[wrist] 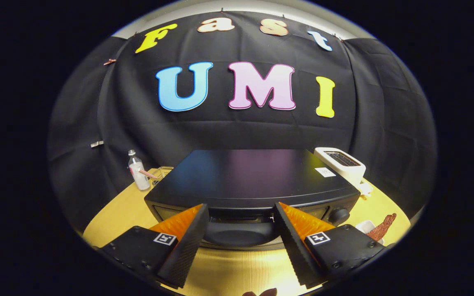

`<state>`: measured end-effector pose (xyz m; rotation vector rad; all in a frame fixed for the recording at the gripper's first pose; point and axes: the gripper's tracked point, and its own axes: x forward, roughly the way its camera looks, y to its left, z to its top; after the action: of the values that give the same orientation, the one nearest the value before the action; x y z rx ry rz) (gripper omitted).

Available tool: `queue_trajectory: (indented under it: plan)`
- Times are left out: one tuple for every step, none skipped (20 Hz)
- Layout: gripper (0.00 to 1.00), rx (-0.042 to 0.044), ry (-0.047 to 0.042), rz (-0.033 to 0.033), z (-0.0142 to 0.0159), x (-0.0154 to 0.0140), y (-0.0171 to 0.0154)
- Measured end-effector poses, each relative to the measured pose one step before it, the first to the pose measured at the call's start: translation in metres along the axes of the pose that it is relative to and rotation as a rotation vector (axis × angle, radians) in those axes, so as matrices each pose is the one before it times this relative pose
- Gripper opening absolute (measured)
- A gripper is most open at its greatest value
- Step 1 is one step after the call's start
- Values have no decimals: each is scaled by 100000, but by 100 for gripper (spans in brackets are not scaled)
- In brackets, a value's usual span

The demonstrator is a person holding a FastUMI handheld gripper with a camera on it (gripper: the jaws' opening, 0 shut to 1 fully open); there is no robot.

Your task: Open the toaster oven, put the food inside, and close the toaster oven door.

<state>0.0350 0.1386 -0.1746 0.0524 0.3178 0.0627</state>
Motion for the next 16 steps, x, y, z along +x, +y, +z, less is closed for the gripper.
queue_trajectory:
  plan:
    - [98, -1298, -711, 177, -31, -26, -36]
    - [99, 1212, -94, 210, -63, -11, -23]
    - [98, 1099, 1213, 51, -421, -360, -62]
    - [99, -1135, 554, 39, -94, -265, 51]
    - [99, -63, 1430, -247, -458, -684, -148]
    - [99, 606, 587, -416, -294, -677, 39]
    - [99, -174, 1363, 134, -682, -835, 104]
    - [99, -355, 1416, 680, -685, -682, 149]
    - [99, 639, 2531, -503, -1065, -607, -16]
    - [99, -271, 327, -219, -538, -1051, -31]
    - [98, -911, 2273, -254, -835, -135, -45]
    - [99, -543, 1179, -206, -365, -272, -20]
    - [99, -413, 2721, -131, -854, -460, -36]
    - [99, -247, 929, 51, -351, -306, 9]
    - [99, -148, 1800, 50, -505, -346, 72]
    - [99, -568, 1673, 57, -543, -202, 64]
